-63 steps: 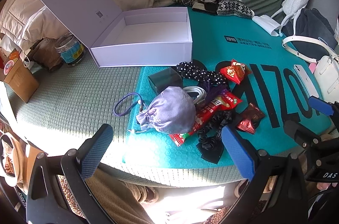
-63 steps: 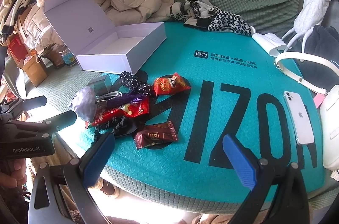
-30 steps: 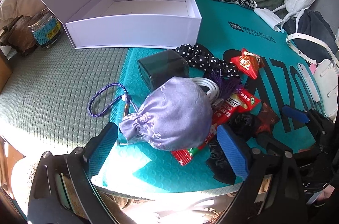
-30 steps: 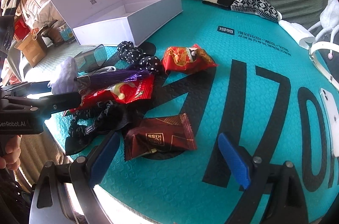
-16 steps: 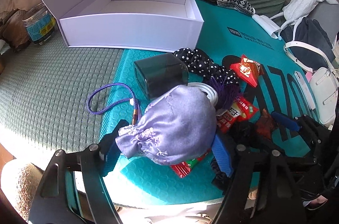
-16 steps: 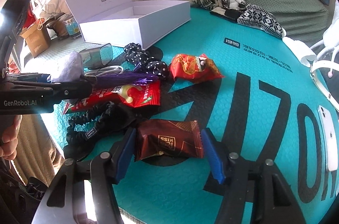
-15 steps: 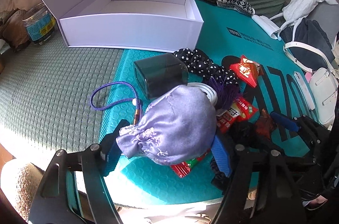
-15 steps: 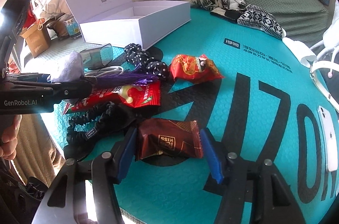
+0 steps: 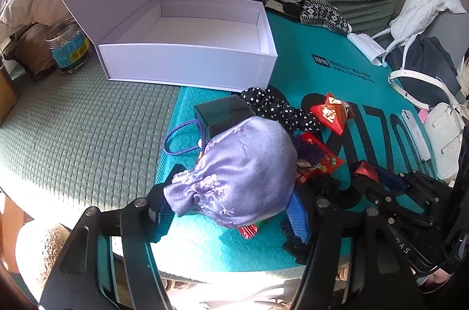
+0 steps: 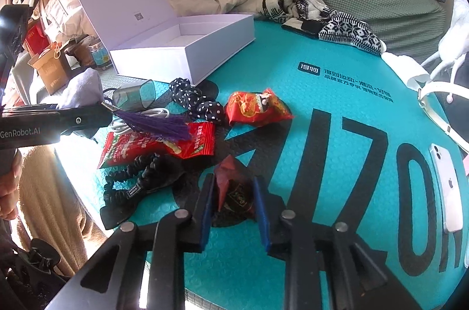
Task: Organize objects
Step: 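Grasp the lavender pouch with the left tool while the right tool grasps the brown candy with tassel, then carry pouch and candy into the white box while both tools open to release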
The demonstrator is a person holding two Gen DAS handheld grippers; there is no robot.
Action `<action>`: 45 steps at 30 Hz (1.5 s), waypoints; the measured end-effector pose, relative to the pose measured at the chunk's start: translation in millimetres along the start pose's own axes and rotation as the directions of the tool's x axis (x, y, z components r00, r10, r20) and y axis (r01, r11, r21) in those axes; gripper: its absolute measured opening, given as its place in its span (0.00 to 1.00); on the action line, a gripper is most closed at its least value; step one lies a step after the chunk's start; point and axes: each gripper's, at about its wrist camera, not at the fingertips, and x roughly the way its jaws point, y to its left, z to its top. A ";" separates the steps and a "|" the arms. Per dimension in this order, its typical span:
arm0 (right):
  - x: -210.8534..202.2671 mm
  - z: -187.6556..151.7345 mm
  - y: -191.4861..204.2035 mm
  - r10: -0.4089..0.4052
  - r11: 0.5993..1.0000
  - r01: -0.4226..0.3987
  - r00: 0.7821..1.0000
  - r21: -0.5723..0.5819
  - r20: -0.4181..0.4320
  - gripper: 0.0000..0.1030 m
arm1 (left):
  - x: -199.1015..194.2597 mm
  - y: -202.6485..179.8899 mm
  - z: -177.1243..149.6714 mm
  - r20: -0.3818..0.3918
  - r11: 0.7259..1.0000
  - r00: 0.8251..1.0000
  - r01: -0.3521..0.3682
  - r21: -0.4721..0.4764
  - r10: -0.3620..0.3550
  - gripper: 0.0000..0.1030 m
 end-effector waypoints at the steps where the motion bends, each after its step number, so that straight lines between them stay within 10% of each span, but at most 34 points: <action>1: -2.6 1.8 -0.4 0.002 1.000 -0.002 1.000 0.002 0.001 0.21 | -4.4 -0.5 2.1 0.005 1.000 1.000 0.000 0.002 0.000 0.61; 24: -32.1 77.3 7.4 0.067 0.996 -0.061 0.994 -0.070 0.091 0.16 | -47.1 -14.1 75.7 0.081 0.998 0.996 -0.036 0.047 0.033 0.61; 45: 22.8 188.2 26.7 0.149 0.985 -0.129 0.970 -0.115 0.192 0.16 | -5.6 14.3 191.4 0.136 0.990 0.988 -0.093 0.110 0.078 0.61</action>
